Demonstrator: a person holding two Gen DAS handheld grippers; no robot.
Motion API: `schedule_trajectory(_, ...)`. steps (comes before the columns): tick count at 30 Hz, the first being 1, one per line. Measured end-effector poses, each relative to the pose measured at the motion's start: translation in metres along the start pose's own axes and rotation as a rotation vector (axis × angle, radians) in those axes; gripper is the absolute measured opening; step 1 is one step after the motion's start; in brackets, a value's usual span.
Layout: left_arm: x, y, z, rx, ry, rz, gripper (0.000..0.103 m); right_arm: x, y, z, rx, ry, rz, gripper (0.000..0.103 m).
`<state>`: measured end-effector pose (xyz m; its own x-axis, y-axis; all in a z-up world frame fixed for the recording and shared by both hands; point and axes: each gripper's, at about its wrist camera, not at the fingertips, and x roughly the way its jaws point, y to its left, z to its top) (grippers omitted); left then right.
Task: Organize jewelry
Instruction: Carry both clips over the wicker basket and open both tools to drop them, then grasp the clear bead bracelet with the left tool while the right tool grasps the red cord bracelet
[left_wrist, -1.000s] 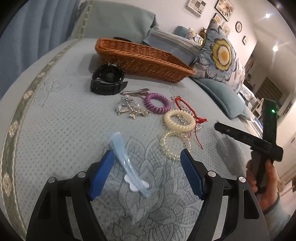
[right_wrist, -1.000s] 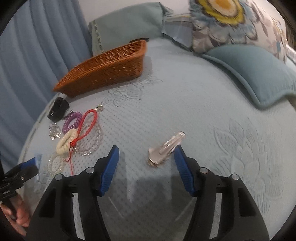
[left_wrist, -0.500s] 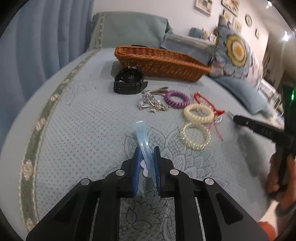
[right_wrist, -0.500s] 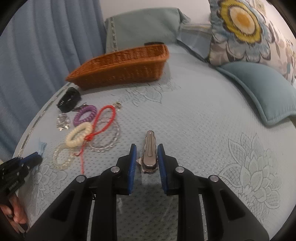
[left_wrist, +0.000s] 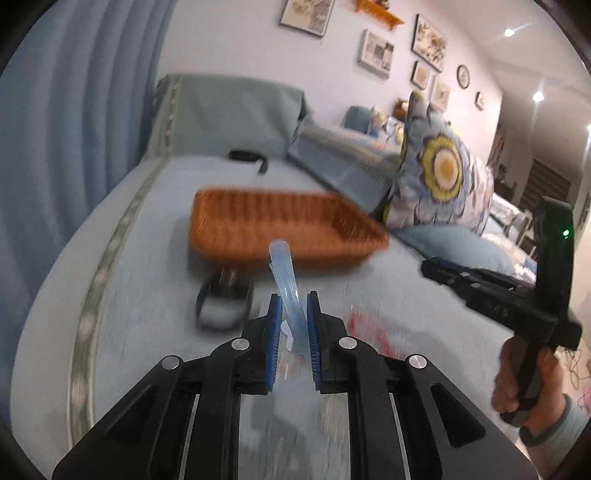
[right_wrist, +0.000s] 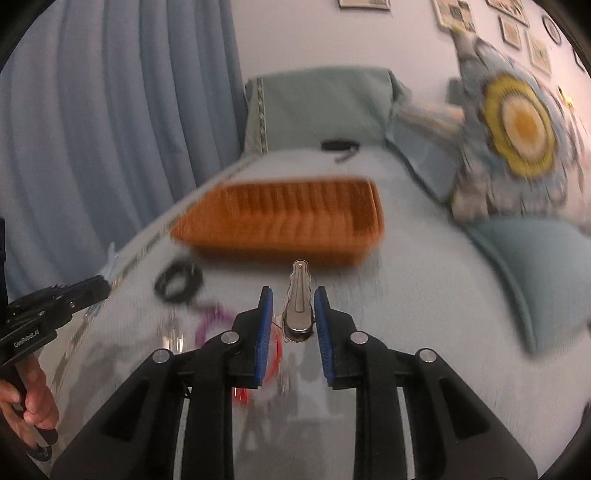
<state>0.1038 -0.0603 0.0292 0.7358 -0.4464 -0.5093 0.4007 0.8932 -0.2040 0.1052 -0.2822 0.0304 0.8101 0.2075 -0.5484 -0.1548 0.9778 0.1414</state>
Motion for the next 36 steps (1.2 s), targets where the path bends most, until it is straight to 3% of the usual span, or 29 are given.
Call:
schedule_trajectory(7,0.082,0.017,0.065,-0.02,0.032,-0.007,0.012,0.084,-0.012,0.067,0.038,0.077,0.044,0.02)
schedule_trajectory(11,0.131,0.028,0.071,-0.053,0.1,-0.01,0.012,0.133,-0.02,0.077,0.06,0.168,0.026,0.02)
schedule_trajectory(17,0.158,0.028,0.061,-0.031,0.156,-0.009,0.013,0.169,-0.03,0.067,0.1,0.257,0.002,0.021)
schedule_trajectory(19,0.156,0.026,0.057,-0.021,0.161,-0.025,0.014,0.169,-0.032,0.064,0.111,0.256,0.001,0.023)
schedule_trajectory(21,0.148,0.024,0.055,-0.01,0.151,-0.031,0.03,0.167,-0.033,0.062,0.116,0.254,0.003,0.03)
schedule_trajectory(22,0.145,0.024,0.055,-0.007,0.142,-0.033,0.032,0.165,-0.032,0.062,0.113,0.249,-0.001,0.032)
schedule_trajectory(28,0.097,0.019,0.05,-0.023,0.077,-0.079,0.035,0.117,-0.029,0.05,0.112,0.181,0.048,0.036)
schedule_trajectory(30,0.075,0.016,0.044,-0.029,0.048,-0.097,0.041,0.099,-0.024,0.043,0.097,0.16,0.058,0.037)
schedule_trajectory(36,0.029,0.007,0.012,-0.055,0.017,-0.118,0.041,0.046,-0.017,0.012,0.112,0.109,0.131,0.037)
